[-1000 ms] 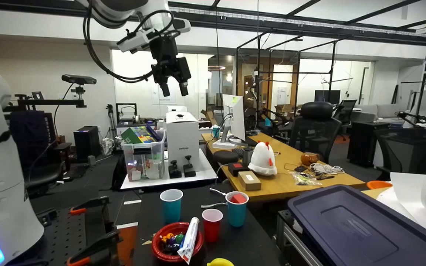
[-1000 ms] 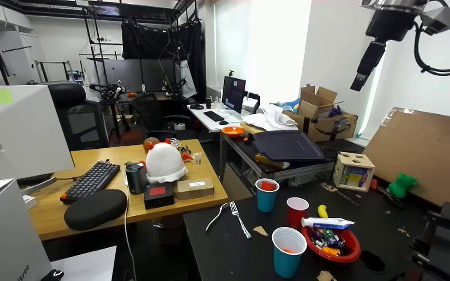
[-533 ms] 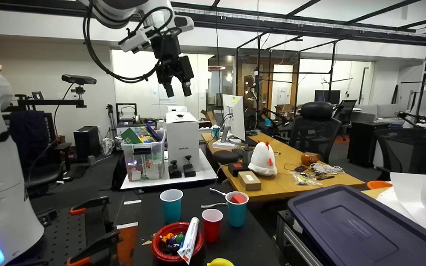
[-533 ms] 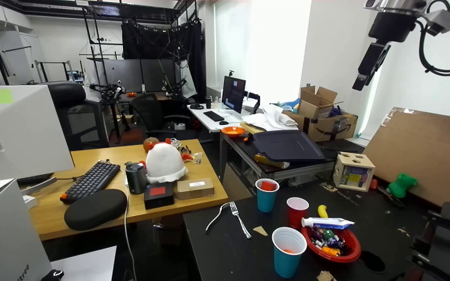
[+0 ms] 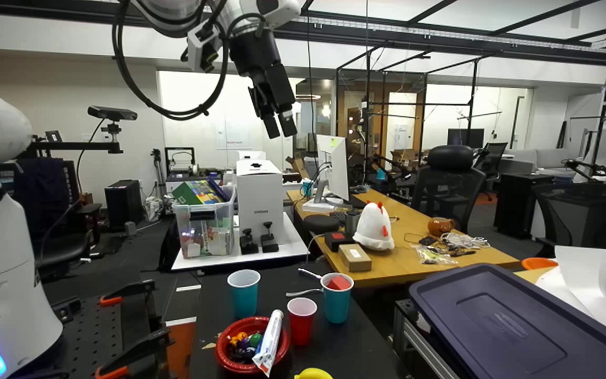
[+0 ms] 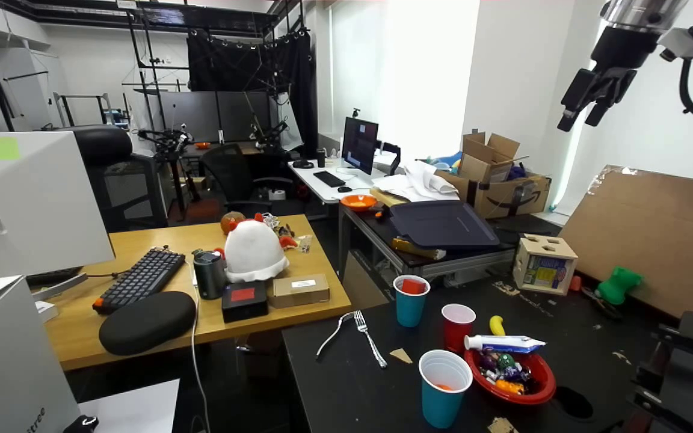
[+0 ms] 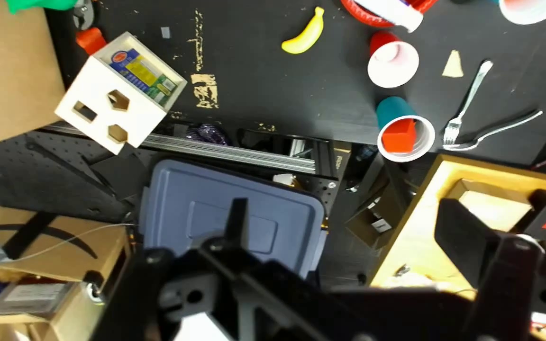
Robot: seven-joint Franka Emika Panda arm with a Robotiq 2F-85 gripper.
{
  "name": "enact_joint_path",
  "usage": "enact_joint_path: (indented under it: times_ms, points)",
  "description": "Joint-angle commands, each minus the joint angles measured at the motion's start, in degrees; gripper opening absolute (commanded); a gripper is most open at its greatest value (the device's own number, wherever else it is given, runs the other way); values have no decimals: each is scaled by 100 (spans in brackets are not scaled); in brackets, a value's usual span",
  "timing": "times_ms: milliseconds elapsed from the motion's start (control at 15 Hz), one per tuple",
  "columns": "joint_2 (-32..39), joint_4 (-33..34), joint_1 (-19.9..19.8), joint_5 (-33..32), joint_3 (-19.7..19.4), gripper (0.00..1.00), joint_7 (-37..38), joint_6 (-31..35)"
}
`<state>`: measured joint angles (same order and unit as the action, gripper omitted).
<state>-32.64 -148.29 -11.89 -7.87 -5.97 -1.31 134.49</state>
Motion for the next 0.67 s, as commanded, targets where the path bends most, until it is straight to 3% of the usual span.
enact_joint_path:
  times_ms: [0, 333, 600]
  points:
    - [349, 1, -480, -407, 62, 100, 701, 491]
    - [1019, 115, -1344, -1290, 102, 100, 1885, 959]
    - [1591, 193, -1703, -1653, -79, 100, 2553, 1172]
